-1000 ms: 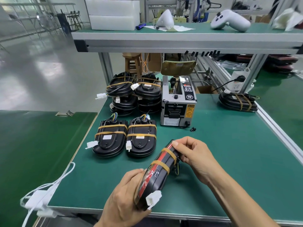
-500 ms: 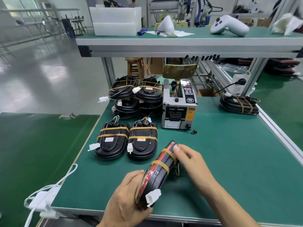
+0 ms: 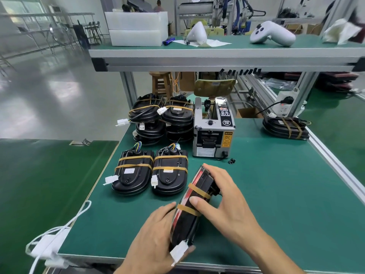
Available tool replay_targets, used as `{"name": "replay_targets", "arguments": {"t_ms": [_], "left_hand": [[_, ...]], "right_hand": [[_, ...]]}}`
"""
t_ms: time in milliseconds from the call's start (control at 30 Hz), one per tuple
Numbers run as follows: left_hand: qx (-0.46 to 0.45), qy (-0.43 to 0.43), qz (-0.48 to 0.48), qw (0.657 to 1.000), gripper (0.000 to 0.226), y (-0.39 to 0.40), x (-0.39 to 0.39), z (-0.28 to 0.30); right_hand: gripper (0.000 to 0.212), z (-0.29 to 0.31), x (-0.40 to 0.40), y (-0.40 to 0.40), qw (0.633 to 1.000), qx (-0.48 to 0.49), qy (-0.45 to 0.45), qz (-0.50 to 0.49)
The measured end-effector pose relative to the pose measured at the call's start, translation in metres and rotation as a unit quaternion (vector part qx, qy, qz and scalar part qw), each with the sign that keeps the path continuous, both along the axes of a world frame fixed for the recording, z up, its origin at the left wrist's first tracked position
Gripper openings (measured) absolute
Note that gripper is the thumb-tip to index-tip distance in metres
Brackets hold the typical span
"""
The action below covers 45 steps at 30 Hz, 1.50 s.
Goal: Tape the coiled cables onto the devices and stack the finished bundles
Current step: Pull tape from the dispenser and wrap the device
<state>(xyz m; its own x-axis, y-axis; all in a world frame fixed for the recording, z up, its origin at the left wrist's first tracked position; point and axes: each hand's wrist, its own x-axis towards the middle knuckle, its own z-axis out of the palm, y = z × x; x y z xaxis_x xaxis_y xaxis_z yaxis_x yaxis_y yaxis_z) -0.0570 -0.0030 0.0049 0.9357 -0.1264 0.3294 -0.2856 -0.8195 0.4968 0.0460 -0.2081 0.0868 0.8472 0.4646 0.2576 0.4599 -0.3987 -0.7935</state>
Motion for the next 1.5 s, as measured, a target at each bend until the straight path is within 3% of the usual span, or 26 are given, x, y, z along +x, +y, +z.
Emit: {"name": "replay_targets", "arguments": {"t_ms": [300, 567, 700, 733, 767, 800, 833, 867, 900, 967, 1000, 1133, 1200, 1267, 1367, 1433, 1500], "left_hand": [[0.06, -0.007, 0.045, 0.997, 0.093, -0.001, 0.004, -0.012], [-0.05, 0.011, 0.065, 0.997, 0.077, -0.003, -0.013, 0.004], [-0.059, 0.013, 0.078, 0.995, 0.077, -0.004, -0.022, 0.007], [-0.074, -0.012, 0.087, 0.993, 0.069, -0.005, -0.015, 0.003], [-0.119, 0.023, 0.045, 0.992, 0.06, -0.005, -0.024, -0.002], [-0.171, 0.036, 0.046, 0.983, 0.067, -0.003, -0.021, -0.013], [-0.169, 0.012, 0.058, 0.984, 0.066, 0.0, -0.02, -0.016], [-0.122, 0.026, 0.046, 0.991, 0.053, -0.001, -0.018, -0.012], [-0.13, 0.049, 0.028, 0.99, 0.032, -0.003, -0.02, 0.0], [-0.172, 0.078, 0.079, 0.979, 0.105, 0.005, -0.019, -0.001], [-0.179, 0.097, 0.061, 0.977, 0.119, 0.008, -0.019, -0.003], [-0.153, 0.046, 0.092, 0.983, 0.109, 0.005, -0.009, -0.008], [-0.159, 0.051, 0.093, 0.982, 0.097, 0.006, -0.01, -0.012], [-0.162, 0.066, 0.097, 0.98, 0.09, 0.009, -0.012, -0.013], [-0.164, 0.093, 0.115, 0.975, 0.092, 0.011, -0.009, -0.017], [-0.17, 0.092, 0.11, 0.975, 0.09, 0.01, -0.009, -0.018], [-0.164, 0.077, 0.102, 0.978, 0.093, 0.011, -0.008, -0.022]], "right_hand": [[0.075, 0.001, 0.002, 0.004, 0.994, -0.028, -0.103, 0.004], [0.08, -0.007, 0.001, 0.008, 0.976, -0.052, -0.213, 0.005], [0.081, -0.007, 0.003, 0.008, 0.965, -0.05, -0.256, -0.005], [0.081, -0.007, 0.003, 0.008, 0.962, -0.052, -0.269, -0.008], [0.081, -0.007, 0.003, 0.009, 0.957, -0.057, -0.283, -0.01], [0.081, -0.007, 0.002, 0.01, 0.953, -0.061, -0.298, -0.011], [0.081, -0.007, 0.001, 0.011, 0.947, -0.064, -0.313, -0.011], [0.082, -0.008, -0.001, 0.013, 0.942, -0.068, -0.328, -0.013], [0.081, -0.008, -0.004, 0.015, 0.937, -0.069, -0.343, -0.015], [0.078, -0.011, -0.011, 0.021, 0.926, -0.058, -0.372, -0.019], [0.076, -0.012, -0.015, 0.024, 0.921, -0.05, -0.386, -0.015], [0.069, -0.009, -0.029, 0.03, 0.904, -0.046, -0.424, 0.033], [0.068, -0.003, -0.03, 0.027, 0.919, -0.001, -0.39, 0.054], [0.06, 0.006, -0.027, 0.02, 0.945, 0.102, -0.309, 0.031], [0.029, 0.019, -0.003, 0.006, 0.957, 0.212, -0.153, -0.126], [0.016, 0.02, 0.024, 0.001, 0.955, 0.229, -0.011, -0.189], [0.012, 0.011, 0.05, 0.001, 0.959, 0.178, 0.063, -0.211]]}}
